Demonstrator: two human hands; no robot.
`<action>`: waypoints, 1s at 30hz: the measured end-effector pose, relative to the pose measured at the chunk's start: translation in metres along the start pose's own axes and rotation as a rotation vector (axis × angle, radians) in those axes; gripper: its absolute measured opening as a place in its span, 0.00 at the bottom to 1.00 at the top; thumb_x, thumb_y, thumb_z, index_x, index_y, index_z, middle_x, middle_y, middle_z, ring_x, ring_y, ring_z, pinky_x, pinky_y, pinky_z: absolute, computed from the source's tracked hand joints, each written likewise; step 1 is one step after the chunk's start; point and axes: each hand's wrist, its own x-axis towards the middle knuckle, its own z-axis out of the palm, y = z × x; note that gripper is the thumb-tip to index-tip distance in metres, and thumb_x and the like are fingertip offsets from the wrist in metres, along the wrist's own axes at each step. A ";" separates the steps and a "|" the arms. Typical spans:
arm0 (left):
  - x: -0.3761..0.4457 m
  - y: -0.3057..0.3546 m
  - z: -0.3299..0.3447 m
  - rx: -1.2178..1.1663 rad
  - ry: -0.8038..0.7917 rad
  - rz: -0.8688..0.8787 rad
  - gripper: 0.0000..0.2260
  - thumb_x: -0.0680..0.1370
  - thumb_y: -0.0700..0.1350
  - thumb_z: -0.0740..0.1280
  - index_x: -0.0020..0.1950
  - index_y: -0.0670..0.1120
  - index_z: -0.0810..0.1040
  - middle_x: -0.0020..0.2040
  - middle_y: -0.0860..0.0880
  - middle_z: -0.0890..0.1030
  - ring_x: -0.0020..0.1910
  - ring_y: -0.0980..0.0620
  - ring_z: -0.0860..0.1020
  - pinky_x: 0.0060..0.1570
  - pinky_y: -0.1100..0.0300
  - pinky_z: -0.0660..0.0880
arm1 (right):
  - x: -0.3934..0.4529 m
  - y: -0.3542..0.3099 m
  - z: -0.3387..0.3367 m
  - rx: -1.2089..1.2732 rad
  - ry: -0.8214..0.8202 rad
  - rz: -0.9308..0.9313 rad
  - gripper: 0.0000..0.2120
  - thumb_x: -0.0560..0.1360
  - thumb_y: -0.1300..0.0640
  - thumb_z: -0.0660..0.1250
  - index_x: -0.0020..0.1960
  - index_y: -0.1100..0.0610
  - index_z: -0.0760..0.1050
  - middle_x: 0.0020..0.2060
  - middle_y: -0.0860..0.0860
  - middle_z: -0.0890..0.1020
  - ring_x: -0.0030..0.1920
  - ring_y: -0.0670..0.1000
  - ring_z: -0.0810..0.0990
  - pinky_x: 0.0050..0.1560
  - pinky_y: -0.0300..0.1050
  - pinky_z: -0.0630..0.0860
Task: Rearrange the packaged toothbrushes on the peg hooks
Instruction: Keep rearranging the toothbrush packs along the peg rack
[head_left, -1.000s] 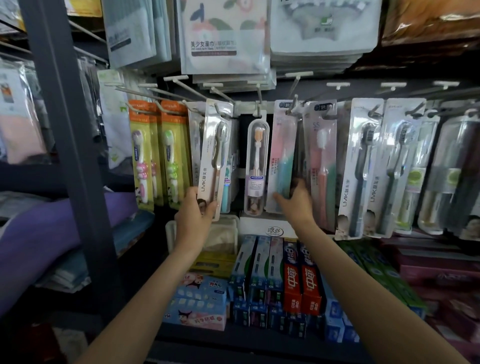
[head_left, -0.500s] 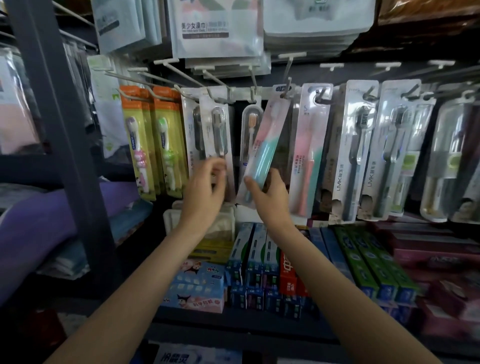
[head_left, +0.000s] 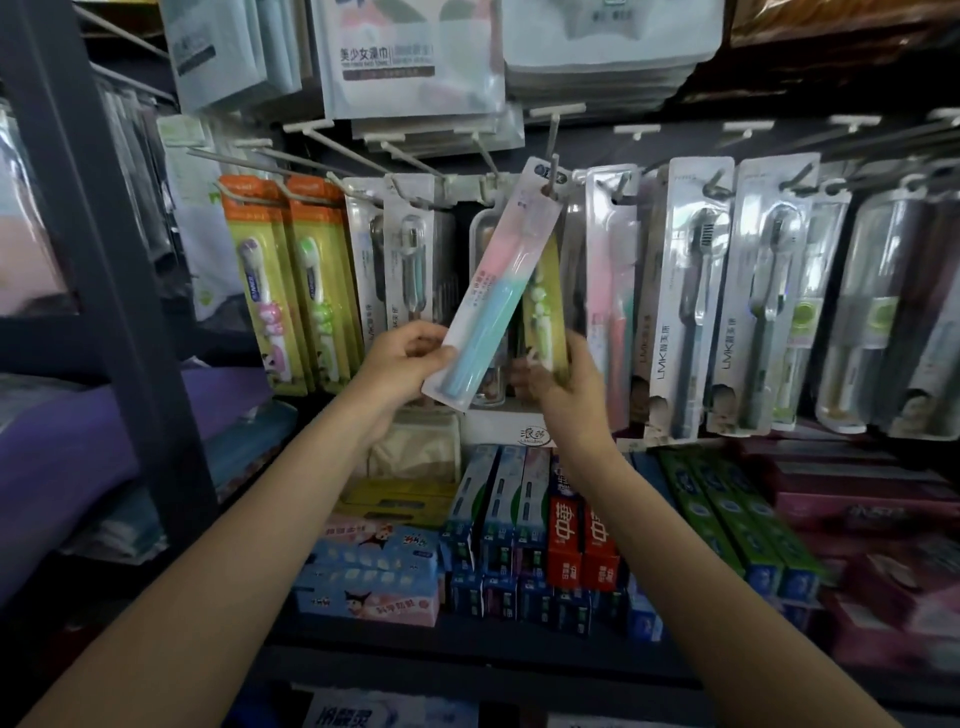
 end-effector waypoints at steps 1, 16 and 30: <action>0.000 0.001 -0.001 0.007 0.004 0.005 0.06 0.76 0.39 0.66 0.47 0.50 0.76 0.48 0.51 0.77 0.54 0.47 0.76 0.54 0.50 0.76 | -0.003 -0.001 -0.004 -0.076 0.025 -0.080 0.19 0.78 0.64 0.59 0.68 0.54 0.62 0.46 0.42 0.77 0.43 0.46 0.81 0.45 0.42 0.80; 0.000 -0.004 0.006 0.058 0.071 0.100 0.07 0.77 0.39 0.64 0.53 0.47 0.74 0.49 0.52 0.76 0.52 0.53 0.74 0.47 0.60 0.73 | -0.024 0.007 -0.056 -0.604 0.027 -0.273 0.24 0.76 0.68 0.58 0.71 0.54 0.63 0.51 0.58 0.80 0.40 0.54 0.81 0.38 0.47 0.80; 0.000 -0.012 0.028 0.131 0.237 0.098 0.09 0.77 0.36 0.63 0.56 0.40 0.74 0.50 0.46 0.75 0.50 0.49 0.74 0.46 0.60 0.69 | -0.084 0.020 -0.078 -0.327 0.216 -0.406 0.16 0.72 0.66 0.65 0.55 0.51 0.69 0.38 0.43 0.76 0.30 0.46 0.72 0.26 0.39 0.68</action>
